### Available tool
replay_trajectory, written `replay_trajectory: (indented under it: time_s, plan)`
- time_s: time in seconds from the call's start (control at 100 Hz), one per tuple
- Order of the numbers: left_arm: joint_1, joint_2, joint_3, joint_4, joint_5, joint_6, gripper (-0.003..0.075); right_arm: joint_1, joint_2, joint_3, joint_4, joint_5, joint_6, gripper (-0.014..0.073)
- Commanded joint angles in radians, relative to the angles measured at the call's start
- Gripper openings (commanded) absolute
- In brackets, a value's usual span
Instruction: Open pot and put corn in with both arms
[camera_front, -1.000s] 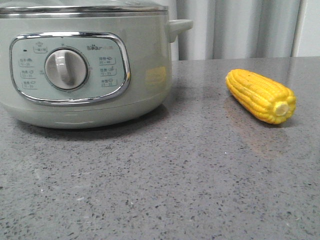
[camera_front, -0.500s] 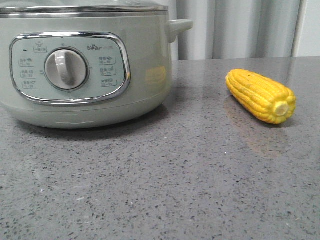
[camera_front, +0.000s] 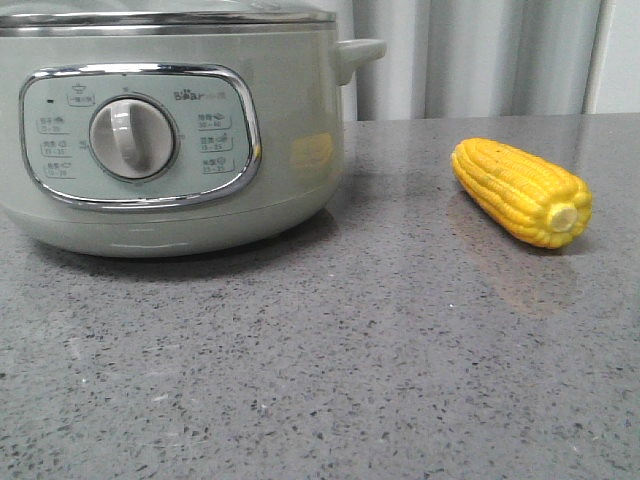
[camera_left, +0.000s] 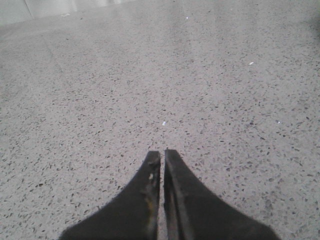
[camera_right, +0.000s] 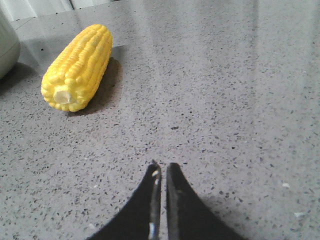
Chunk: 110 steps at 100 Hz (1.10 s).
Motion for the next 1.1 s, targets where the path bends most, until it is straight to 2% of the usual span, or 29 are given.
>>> replay_trajectory:
  time_s: [0.0, 0.52, 0.82, 0.93, 1.01, 1.05, 1.09]
  plan:
    - [-0.006, -0.031, 0.027, -0.007, -0.024, -0.005, -0.0018, -0.006, -0.015, 0.027, -0.019, -0.032, -0.004, -0.0052]
    - [-0.006, -0.031, 0.027, -0.007, -0.024, -0.005, -0.0018, -0.006, -0.015, 0.027, -0.026, -0.038, -0.004, -0.0052]
    - [-0.006, -0.031, 0.027, 0.042, -0.053, -0.005, -0.0018, -0.006, -0.015, 0.027, -0.027, -0.283, -0.004, -0.0052]
    - [-0.006, -0.031, 0.027, 0.042, -0.060, -0.005, -0.0018, -0.006, -0.015, 0.027, 0.017, -0.409, -0.004, -0.0052]
    - [-0.006, -0.031, 0.027, 0.042, -0.072, -0.005, -0.0018, -0.006, -0.015, 0.027, 0.034, -0.438, -0.004, -0.0052]
    - [-0.006, -0.031, 0.027, 0.014, -0.091, -0.010, -0.0018, -0.006, -0.015, 0.027, 0.039, -0.429, -0.004, -0.0052]
    - [-0.006, -0.031, 0.027, -0.080, -0.141, -0.012, -0.0018, -0.006, -0.015, 0.027, 0.071, -0.413, -0.004, -0.0052]
